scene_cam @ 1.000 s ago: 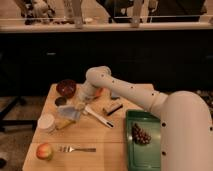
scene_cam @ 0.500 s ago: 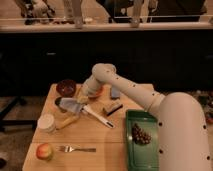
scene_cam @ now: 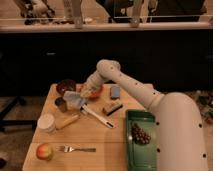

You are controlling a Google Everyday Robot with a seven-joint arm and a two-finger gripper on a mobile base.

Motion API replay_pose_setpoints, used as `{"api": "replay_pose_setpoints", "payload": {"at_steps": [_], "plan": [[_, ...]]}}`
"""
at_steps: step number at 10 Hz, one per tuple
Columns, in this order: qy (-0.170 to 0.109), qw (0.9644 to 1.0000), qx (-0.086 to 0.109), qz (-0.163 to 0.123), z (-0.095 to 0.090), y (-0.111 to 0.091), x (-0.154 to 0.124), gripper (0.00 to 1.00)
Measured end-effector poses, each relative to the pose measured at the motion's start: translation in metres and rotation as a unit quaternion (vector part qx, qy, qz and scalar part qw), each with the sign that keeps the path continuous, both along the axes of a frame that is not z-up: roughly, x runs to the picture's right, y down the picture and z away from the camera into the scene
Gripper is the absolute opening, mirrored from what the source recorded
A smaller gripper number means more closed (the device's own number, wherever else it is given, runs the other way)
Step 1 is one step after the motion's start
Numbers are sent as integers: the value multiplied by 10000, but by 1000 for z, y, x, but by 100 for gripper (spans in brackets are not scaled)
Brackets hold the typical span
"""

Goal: Wipe red bowl with towel

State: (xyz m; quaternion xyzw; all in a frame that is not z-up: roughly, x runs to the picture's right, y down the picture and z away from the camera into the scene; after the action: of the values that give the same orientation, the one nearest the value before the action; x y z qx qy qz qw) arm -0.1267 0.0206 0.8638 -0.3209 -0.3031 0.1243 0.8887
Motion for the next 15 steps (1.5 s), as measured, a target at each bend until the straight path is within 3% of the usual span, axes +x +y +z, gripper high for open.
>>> {"api": "replay_pose_setpoints", "payload": {"at_steps": [9,15], "plan": [[346,9992,-103,175,58,-50,17,15],[486,9976,-210,439,82,-53,54,15]]}}
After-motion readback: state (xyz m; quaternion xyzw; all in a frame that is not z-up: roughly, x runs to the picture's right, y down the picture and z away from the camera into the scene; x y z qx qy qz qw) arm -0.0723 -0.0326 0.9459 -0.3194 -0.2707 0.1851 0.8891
